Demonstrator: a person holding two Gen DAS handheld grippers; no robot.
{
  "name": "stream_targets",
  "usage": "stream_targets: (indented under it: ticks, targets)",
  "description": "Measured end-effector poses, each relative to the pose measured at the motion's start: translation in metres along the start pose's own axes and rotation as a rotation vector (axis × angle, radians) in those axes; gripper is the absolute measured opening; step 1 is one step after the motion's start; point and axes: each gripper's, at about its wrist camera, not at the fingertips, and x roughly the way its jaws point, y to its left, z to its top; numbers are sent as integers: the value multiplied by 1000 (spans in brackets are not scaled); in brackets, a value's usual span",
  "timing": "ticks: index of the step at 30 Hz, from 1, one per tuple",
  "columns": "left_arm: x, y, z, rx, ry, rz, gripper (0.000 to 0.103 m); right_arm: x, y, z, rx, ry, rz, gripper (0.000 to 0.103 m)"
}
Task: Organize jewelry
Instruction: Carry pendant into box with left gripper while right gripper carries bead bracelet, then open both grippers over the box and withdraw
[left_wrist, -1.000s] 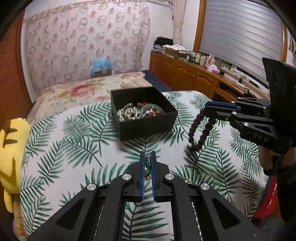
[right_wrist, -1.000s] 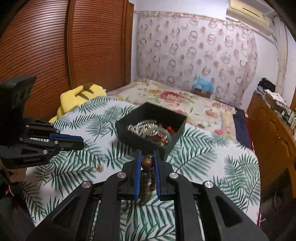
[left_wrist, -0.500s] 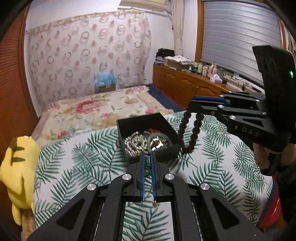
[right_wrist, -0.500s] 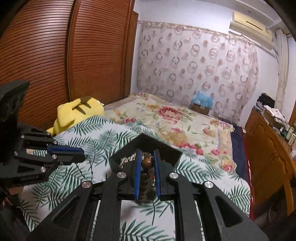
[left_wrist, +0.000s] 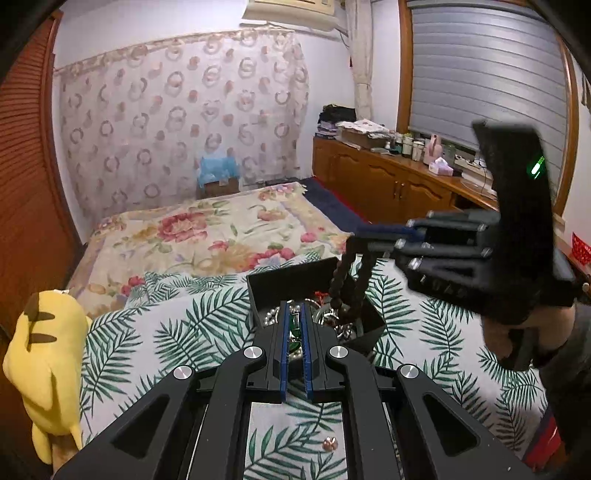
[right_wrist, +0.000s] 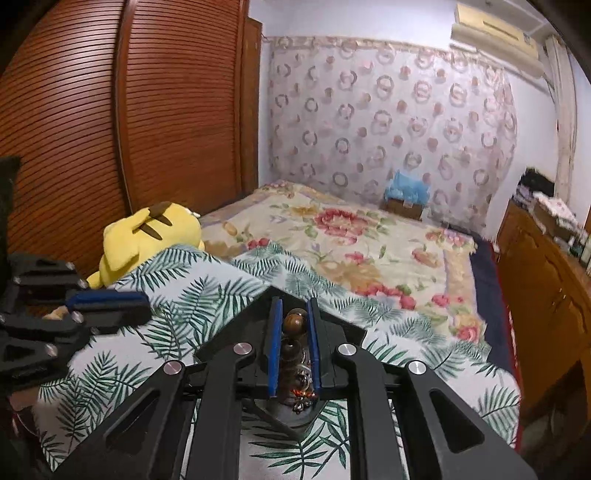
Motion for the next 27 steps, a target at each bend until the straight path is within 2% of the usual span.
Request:
stream_targets:
  ticks: [6,14,24,27]
  targets:
    - [14,0,7,-1,12,-7,5,15,-8,-16,52,49,27,16]
    - [33,-2,19,-3,24,-17,5,2,-18,-28,66,37,8,16]
    - [52,-7,33,-16,29,-60,5,-10,-20,-58,72,57,-4,16]
    - [52,-5,33,-28,24,-65,8,-14,-17,-65,70,57,4,16]
